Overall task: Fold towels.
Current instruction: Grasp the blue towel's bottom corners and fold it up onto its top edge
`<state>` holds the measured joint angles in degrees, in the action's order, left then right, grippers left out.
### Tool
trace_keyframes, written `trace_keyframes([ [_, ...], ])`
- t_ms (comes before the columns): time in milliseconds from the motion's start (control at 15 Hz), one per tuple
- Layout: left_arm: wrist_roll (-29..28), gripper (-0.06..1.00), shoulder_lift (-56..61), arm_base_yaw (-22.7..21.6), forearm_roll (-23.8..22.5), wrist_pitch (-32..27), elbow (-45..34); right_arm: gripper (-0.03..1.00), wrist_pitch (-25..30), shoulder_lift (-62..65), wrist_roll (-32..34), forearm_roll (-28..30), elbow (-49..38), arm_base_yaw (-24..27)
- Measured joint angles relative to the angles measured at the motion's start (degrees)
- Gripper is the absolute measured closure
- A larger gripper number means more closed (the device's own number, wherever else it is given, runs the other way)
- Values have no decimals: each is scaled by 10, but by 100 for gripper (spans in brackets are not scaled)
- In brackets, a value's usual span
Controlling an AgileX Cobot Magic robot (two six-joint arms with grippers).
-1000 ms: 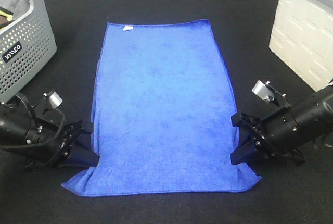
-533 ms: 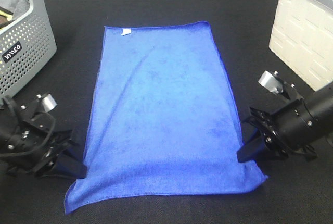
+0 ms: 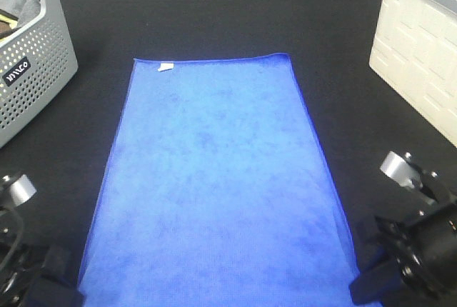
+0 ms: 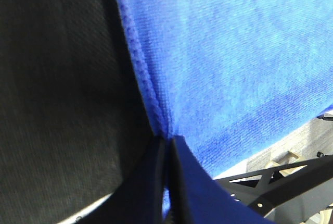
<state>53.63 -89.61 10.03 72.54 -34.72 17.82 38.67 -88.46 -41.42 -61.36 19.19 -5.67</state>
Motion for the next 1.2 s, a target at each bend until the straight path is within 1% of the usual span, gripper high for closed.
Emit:
trace_keyframes([
  [133, 0, 94, 25, 0, 5, 3, -3, 97, 0, 19, -3, 0, -9, 0],
  [267, 0, 94, 26, 0, 29, 24, -3, 97, -1, 23, -12, 2, 7, -1],
  [400, -1, 94, 29, 0, 38, 36, 20, 97, -2, 22, -17, 5, 50, -2],
  [467, -6, 94, 29, 0, 38, 40, 42, 97, -2, 22, -17, 6, 83, -2],
  [600, -32, 94, 23, 0, 29, 73, 105, 97, -1, 11, -13, 17, 157, -2],
  [667, -48, 94, 15, 0, 13, 78, 146, 97, 3, -9, 0, 32, 206, -2],
  [867, -112, 94, -48, -1, -60, 80, 269, 97, 32, -98, 56, 91, 359, -2],
  [933, -129, 94, -74, -1, -92, 82, 317, 97, 39, -133, 76, 112, 416, -2],
  [1000, -166, 94, -119, -1, -135, 91, 383, 97, 53, -182, 105, 133, 504, -2],
  [1067, -189, 94, -145, -1, -158, 95, 423, 97, 65, -218, 119, 144, 556, -2],
  [1133, -189, 94, -145, -1, -158, 95, 423, 97, 65, -218, 119, 144, 556, -2],
  [1200, -206, 94, -174, -1, -179, 95, 471, 97, 75, -250, 129, 152, 608, -2],
])
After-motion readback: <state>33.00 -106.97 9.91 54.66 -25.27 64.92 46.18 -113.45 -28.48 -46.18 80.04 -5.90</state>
